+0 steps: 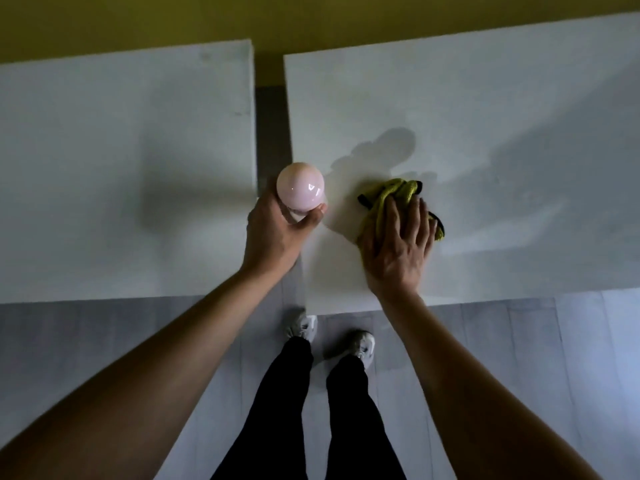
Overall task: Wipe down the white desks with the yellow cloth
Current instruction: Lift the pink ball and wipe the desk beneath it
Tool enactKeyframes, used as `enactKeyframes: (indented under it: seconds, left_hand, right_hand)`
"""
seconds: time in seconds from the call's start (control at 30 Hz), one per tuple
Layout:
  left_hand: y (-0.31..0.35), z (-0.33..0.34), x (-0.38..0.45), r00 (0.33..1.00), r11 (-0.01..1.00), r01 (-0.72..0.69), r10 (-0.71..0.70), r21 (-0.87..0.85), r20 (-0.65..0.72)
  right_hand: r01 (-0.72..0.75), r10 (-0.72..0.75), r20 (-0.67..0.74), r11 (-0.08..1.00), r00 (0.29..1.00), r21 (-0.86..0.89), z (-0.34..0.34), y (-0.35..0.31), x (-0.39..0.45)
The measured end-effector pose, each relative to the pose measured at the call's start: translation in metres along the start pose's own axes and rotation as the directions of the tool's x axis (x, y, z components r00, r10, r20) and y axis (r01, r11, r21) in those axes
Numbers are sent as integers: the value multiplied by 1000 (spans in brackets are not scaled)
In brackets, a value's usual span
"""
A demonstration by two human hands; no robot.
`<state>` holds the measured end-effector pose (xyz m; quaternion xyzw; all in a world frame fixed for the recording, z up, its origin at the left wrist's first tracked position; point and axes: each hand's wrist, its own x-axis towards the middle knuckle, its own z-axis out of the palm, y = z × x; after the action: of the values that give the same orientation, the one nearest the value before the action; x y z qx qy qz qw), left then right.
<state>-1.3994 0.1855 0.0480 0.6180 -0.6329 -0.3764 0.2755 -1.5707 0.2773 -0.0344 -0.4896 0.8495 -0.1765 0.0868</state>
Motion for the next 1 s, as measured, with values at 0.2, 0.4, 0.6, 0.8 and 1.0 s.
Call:
enactKeyframes:
  seconds: [0.2,0.4,0.6,0.8,1.0]
  left_hand:
    - [-41,-69,-5,970,997,76,-70,18,-231]
    - [-73,-104,-2,926,982,189,-186,-23,-330]
    - [-93,-118,4,912,971,235,-233,-37,-338]
    - [-103,-105,-26,922,962,272,-262,-4,-284]
    - [-82,-54,-103,984,945,-152,116,290,139]
  right_hand:
    - [-35,35,11,999,999,3,3,-13,4]
    - [-91,91,-4,996,996,6,9,-25,4]
    - [-80,80,-37,997,996,-4,16,-36,6]
    - [3,-9,-53,994,999,-111,-8,-31,32]
    - [127,-126,-30,992,992,23,-2,-22,18]
